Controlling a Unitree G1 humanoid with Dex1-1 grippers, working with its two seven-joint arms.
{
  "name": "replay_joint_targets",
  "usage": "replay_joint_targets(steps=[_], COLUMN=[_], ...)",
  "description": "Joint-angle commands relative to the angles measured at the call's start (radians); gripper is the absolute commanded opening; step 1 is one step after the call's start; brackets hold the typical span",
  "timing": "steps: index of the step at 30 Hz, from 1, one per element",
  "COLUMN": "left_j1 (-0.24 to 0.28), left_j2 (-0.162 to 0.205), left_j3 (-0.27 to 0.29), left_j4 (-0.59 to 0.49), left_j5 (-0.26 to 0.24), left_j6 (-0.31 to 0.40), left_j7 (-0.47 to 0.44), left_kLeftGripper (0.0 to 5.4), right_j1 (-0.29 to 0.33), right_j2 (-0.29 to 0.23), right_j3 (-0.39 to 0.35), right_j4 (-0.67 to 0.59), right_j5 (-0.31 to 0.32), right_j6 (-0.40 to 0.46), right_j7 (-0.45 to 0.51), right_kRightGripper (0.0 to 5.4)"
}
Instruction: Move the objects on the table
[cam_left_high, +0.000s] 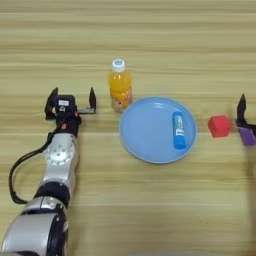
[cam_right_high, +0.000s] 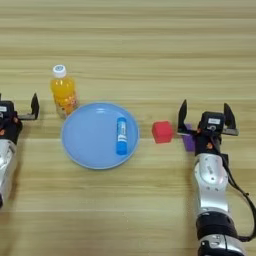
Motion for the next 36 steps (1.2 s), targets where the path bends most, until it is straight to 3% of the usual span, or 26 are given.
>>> replay_joint_targets(steps=[1, 4, 6, 13, 20, 36], left_j1=[0.099, 0.124, 0.134, 0.135, 0.094, 0.005], left_j2=[0.066, 0.105, 0.112, 0.077, 0.059, 0.037], left_j3=[-0.027, -0.04, -0.057, -0.147, -0.184, -0.181], left_j4=[-0.187, -0.336, -0.414, -0.488, -0.42, -0.305], left_j5=[-0.029, -0.086, -0.12, -0.103, -0.095, -0.057], left_j6=[0.073, 0.163, 0.204, 0.305, 0.325, 0.3], left_j7=[-0.142, -0.269, -0.342, -0.416, -0.454, -0.432], left_kLeftGripper=[5.4, 5.4, 5.4, 5.4, 5.4, 5.4], right_j1=[0.004, 0.004, 0.001, -0.003, -0.006, -0.013], right_j2=[0.017, 0.024, 0.027, 0.038, 0.046, 0.055], right_j3=[0.015, 0.022, 0.026, 0.037, 0.044, 0.054], right_j4=[-0.033, -0.039, -0.039, -0.045, -0.046, -0.047], right_j5=[-0.024, -0.037, -0.043, -0.058, -0.066, -0.075], right_j6=[0.021, 0.028, 0.031, 0.041, 0.047, 0.057], right_j7=[-0.028, -0.044, -0.052, -0.074, -0.088, -0.103], right_kRightGripper=[5.38, 5.38, 5.38, 5.38, 5.38, 5.38])
